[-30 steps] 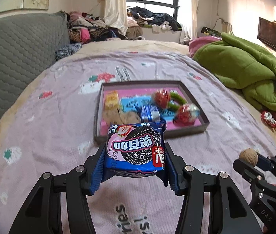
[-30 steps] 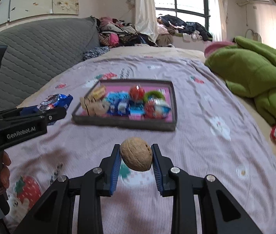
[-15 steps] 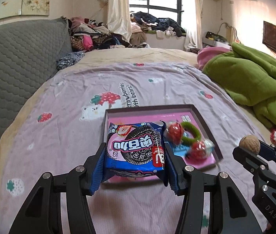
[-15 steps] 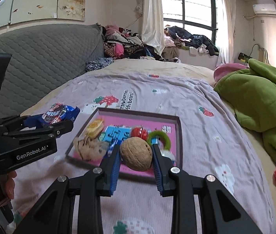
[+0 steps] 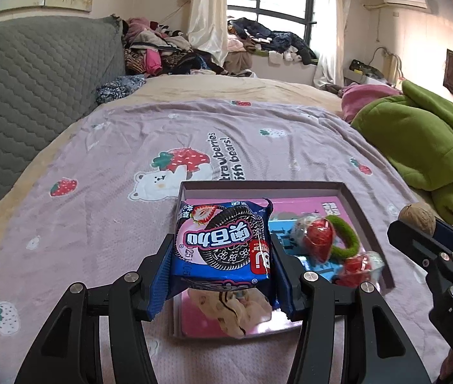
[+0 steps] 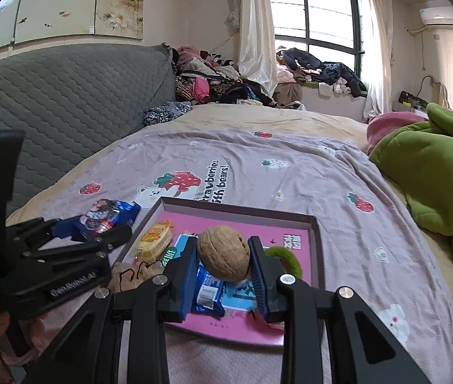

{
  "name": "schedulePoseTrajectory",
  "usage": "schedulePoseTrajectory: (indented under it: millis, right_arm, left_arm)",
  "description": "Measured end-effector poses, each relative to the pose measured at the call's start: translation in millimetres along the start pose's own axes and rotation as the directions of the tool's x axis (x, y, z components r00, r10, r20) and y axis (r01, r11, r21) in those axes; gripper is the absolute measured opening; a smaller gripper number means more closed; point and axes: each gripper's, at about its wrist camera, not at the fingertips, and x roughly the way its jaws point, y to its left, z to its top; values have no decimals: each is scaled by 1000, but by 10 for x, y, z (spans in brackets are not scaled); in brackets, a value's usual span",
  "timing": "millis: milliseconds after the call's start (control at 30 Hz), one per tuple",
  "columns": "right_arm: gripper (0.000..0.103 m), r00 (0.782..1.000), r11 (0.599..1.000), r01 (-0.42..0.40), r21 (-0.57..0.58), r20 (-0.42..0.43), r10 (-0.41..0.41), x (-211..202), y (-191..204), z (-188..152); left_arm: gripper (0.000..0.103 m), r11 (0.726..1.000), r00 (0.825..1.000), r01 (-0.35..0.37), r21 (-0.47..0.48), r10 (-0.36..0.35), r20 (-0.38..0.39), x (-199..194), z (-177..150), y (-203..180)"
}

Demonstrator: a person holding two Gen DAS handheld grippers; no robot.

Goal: Organize objects
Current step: 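Carry the walnut and blue cookie packet toward the tray with both grippers, then lower the walnut and cookie packet into the tray with both grippers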

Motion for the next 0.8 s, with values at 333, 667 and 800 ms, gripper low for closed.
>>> schedulePoseTrajectory:
  millis: [333, 667, 800]
  right_arm:
    - [31, 999, 1000, 28, -10, -36, -28, 425, 51, -331]
    - [31, 996, 1000, 19, -15, -89, -20, 724, 28, -601]
    - [31, 994, 1000, 20, -17, -105, -22, 789, 18, -666]
  left_arm:
    - [56, 999, 1000, -9, 34, 9, 0, 408, -243, -90]
    - [56, 998, 998, 34, 45, -32, -51, 615, -482, -57]
    - [56, 997, 997, 44, 59, -40, -66, 664, -538, -73]
